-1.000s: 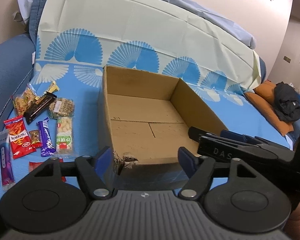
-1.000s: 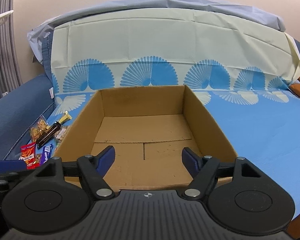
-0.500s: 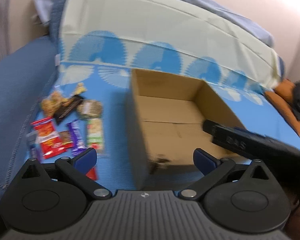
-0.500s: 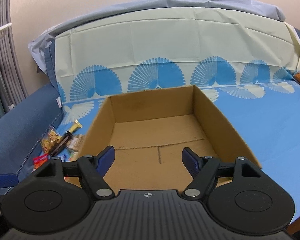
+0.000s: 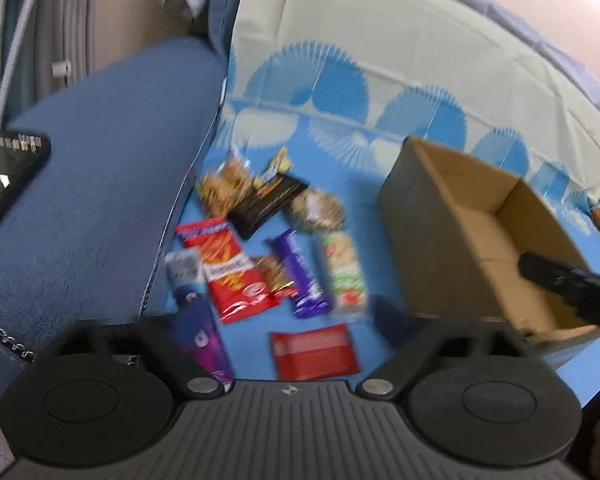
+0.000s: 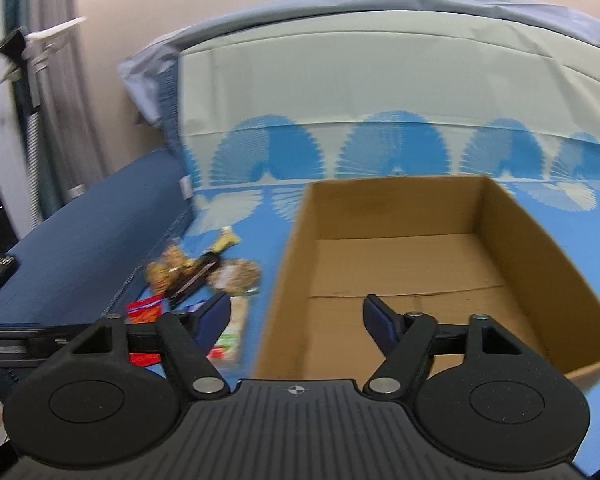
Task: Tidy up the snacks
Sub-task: 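Grasp the purple-and-white tube pack with the left gripper while the right gripper grasps the red bar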
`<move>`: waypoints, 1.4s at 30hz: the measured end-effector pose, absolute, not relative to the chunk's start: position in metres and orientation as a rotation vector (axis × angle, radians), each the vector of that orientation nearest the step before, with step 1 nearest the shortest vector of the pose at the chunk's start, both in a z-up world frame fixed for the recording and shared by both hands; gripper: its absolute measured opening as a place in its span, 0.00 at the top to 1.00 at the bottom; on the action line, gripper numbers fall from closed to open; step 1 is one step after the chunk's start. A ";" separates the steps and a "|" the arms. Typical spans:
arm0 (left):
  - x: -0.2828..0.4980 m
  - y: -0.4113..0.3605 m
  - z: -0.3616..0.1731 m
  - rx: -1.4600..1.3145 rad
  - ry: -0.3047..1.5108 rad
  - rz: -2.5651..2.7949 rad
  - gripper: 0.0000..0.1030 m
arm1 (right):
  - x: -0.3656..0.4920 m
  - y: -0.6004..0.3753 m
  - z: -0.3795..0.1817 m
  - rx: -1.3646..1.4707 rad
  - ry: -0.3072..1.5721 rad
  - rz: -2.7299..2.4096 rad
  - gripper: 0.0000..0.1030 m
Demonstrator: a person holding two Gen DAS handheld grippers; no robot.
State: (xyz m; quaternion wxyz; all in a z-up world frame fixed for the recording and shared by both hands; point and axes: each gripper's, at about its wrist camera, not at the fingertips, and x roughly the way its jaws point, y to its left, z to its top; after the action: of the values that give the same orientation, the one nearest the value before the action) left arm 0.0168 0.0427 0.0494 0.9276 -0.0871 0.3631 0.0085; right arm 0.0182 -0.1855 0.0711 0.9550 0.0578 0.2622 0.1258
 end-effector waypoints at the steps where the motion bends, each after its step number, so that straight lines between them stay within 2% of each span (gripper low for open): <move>1: 0.019 0.048 0.043 -0.180 0.747 0.017 0.53 | 0.018 -0.179 0.070 0.110 0.535 0.282 0.45; 2: 0.022 0.054 0.036 -0.189 0.748 0.009 0.71 | 0.018 -0.172 0.069 0.102 0.538 0.316 0.48; 4: 0.025 0.063 0.024 -0.181 0.746 0.020 0.83 | 0.017 -0.160 0.069 0.096 0.545 0.370 0.56; 8: 0.031 0.077 0.004 -0.218 0.770 0.077 0.83 | 0.010 -0.133 0.064 0.060 0.558 0.463 0.57; 20: 0.048 0.084 -0.013 -0.231 0.819 0.180 0.78 | 0.016 -0.069 0.024 -0.024 0.683 0.564 0.55; 23: 0.049 0.084 -0.015 -0.225 0.822 0.186 0.74 | 0.020 -0.062 0.014 -0.022 0.724 0.553 0.46; 25: 0.051 0.084 -0.016 -0.226 0.824 0.187 0.71 | 0.024 -0.058 0.006 -0.022 0.746 0.535 0.34; 27: 0.051 0.084 -0.016 -0.229 0.826 0.179 0.66 | 0.032 -0.055 -0.003 -0.031 0.761 0.517 0.27; 33: 0.053 0.083 -0.017 -0.228 0.831 0.174 0.61 | 0.052 -0.043 -0.029 -0.046 0.839 0.475 0.16; 36: 0.055 0.082 -0.018 -0.217 0.843 0.175 0.58 | 0.063 -0.037 -0.042 -0.032 0.881 0.441 0.02; 42: 0.063 0.080 -0.025 -0.190 0.884 0.171 0.53 | 0.082 -0.032 -0.062 -0.018 0.962 0.381 0.01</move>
State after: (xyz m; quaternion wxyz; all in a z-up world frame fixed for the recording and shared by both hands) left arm 0.0632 0.0801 -0.0254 0.8961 -0.0915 0.4264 0.0826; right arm 0.0824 -0.0319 -0.0624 0.8691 -0.0085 0.4599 0.1820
